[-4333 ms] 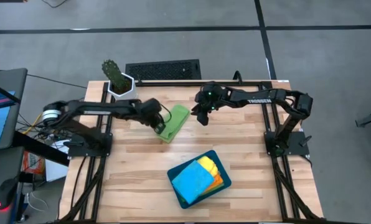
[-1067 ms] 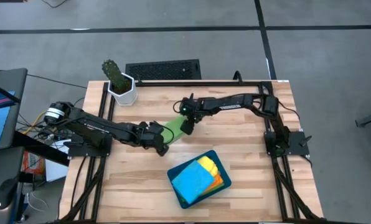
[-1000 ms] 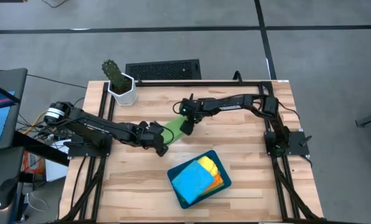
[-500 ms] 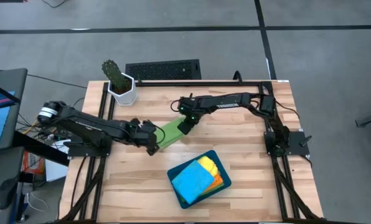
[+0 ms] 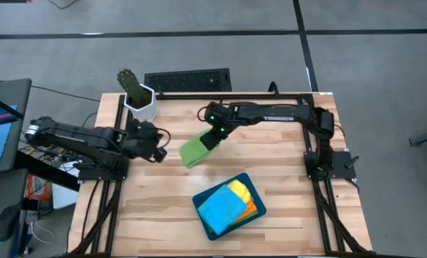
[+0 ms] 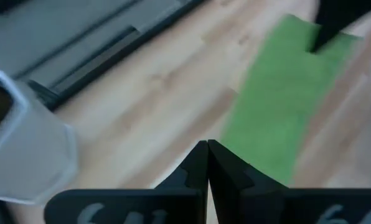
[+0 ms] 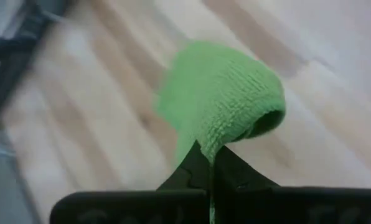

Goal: Fold microfiber towels
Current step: Put the folded green microfiber towel into the blue bin

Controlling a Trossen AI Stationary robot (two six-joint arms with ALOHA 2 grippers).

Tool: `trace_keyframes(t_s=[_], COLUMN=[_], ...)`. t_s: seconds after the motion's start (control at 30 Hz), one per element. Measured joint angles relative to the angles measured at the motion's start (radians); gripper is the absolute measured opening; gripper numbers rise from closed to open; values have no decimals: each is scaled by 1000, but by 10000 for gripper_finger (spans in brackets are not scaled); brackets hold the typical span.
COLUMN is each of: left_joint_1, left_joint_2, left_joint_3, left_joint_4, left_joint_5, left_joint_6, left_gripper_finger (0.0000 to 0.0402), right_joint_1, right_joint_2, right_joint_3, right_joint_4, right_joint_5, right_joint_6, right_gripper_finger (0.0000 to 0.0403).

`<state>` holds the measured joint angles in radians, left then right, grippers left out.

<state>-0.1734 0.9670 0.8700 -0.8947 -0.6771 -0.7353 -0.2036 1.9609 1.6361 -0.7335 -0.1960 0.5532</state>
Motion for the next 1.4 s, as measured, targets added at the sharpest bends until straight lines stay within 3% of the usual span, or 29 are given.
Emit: trace_keyframes(t_s=[0.27,0.57,0.73,0.97,1.4], left_joint_1=[33,72,73,73,72], left_joint_2=[-70,-69,-68,-71,-70], left_joint_3=[0,0,0,0,0], left_joint_4=[-44,-57,-58,-62,-58], left_joint_5=[-152,-174,-165,-92,-10], left_joint_6=[107,228,245,183,33], left_gripper_finger=[0,0,0,0,0], right_joint_1=[132,287,323,438,647], right_joint_2=[-53,-50,-50,-50,-81], right_joint_3=[60,94,94,94,94], right_joint_4=[12,165,269,259,12], right_joint_5=[-27,19,23,26,258], right_joint_6=[155,362,374,394,597], right_gripper_finger=[16,16,16,16,16])
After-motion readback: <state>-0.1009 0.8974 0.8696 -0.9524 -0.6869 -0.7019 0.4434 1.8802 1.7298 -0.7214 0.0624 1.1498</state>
